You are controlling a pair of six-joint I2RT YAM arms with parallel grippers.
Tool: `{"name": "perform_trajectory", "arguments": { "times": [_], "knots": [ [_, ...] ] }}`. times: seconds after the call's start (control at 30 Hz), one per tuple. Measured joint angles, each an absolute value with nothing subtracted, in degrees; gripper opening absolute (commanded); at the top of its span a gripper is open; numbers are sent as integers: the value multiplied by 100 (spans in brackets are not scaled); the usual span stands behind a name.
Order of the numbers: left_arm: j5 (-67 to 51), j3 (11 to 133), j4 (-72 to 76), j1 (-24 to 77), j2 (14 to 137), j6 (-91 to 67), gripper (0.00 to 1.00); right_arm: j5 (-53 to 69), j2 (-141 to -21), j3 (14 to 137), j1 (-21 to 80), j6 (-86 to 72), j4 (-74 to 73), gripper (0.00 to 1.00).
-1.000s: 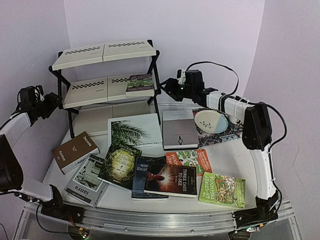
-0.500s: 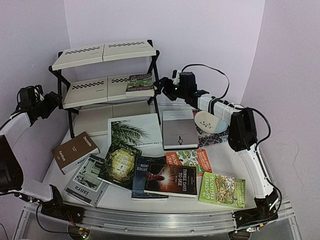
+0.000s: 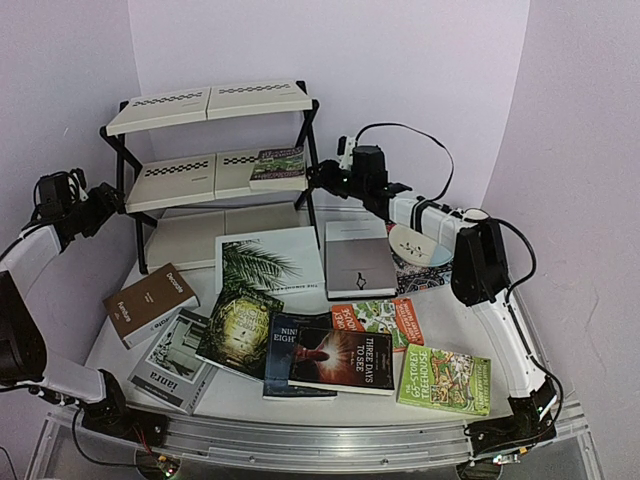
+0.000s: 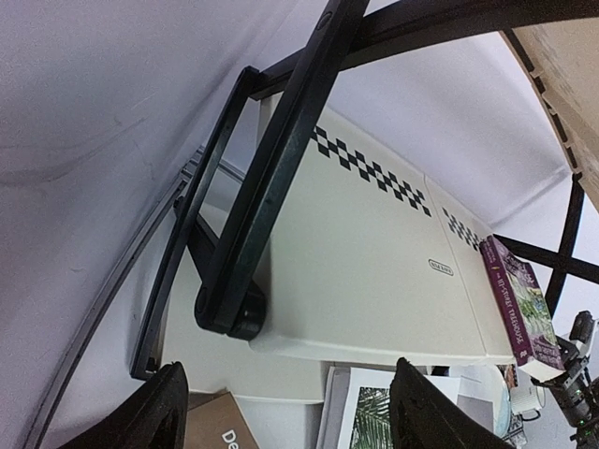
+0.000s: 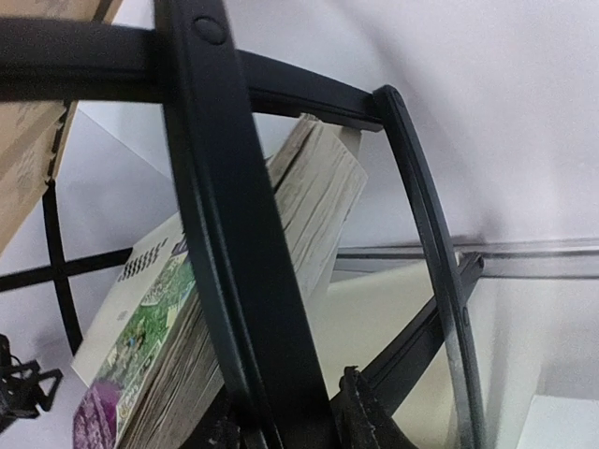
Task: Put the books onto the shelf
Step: Adjust the shelf at the corner of the board.
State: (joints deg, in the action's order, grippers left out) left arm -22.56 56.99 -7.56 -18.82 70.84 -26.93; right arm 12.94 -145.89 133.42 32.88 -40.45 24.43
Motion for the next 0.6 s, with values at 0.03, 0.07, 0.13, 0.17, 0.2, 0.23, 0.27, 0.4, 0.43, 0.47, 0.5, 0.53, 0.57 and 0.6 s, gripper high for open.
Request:
{"name": "perform_trajectory", "arguments": {
  "times": [0.03, 0.07, 0.13, 0.17, 0.2, 0.23, 0.27, 0.4, 0.43, 0.47, 0.5, 0.53, 0.57, 0.6],
  "knots": [
    [-2249, 5699, -757, -1882, 7072, -2684, 75, 1256, -14555, 13263, 3301, -3873, 2506, 15],
    [-2246, 5699, -757, -1883, 7054, -2680, 75, 1198, -14505, 13165, 3325, -3820, 2551, 11],
    [-2239, 5699, -757, -1881, 7016, -2674, 75, 1073, -14350, 12931, 3373, -3725, 2608, 6],
    [-2237, 5699, -755, -1883, 6997, -2670, 75, 1040, -14261, 12812, 3394, -3674, 2605, 5],
    [-2236, 5699, -755, -1883, 6978, -2661, 75, 1015, -14180, 12710, 3416, -3616, 2583, 4],
    [-2233, 5699, -755, -1883, 6962, -2655, 75, 984, -14092, 12586, 3442, -3554, 2561, 4],
    [-2233, 5699, -757, -1881, 6947, -2653, 75, 935, -14004, 12473, 3468, -3490, 2547, 3],
    [-2232, 5699, -756, -1881, 6900, -2641, 75, 828, -13597, 11939, 3538, -3297, 2487, 4],
    [-2233, 5699, -755, -1883, 6886, -2640, 75, 814, -13497, 11794, 3555, -3268, 2485, 4],
    [-2231, 5699, -756, -1883, 6871, -2639, 75, 808, -13390, 11642, 3570, -3246, 2486, 4],
    [-2231, 5699, -757, -1883, 6855, -2639, 75, 805, -13275, 11493, 3585, -3219, 2471, 4],
    [-2231, 5699, -757, -1883, 6833, -2639, 75, 804, -13175, 11364, 3600, -3196, 2457, 4],
    [-2231, 5699, -757, -1883, 6811, -2639, 75, 801, -13086, 11243, 3614, -3177, 2453, 4],
    [-2231, 5699, -757, -1883, 6785, -2638, 75, 803, -13034, 11179, 3625, -3171, 2431, 4]
  ]
}}
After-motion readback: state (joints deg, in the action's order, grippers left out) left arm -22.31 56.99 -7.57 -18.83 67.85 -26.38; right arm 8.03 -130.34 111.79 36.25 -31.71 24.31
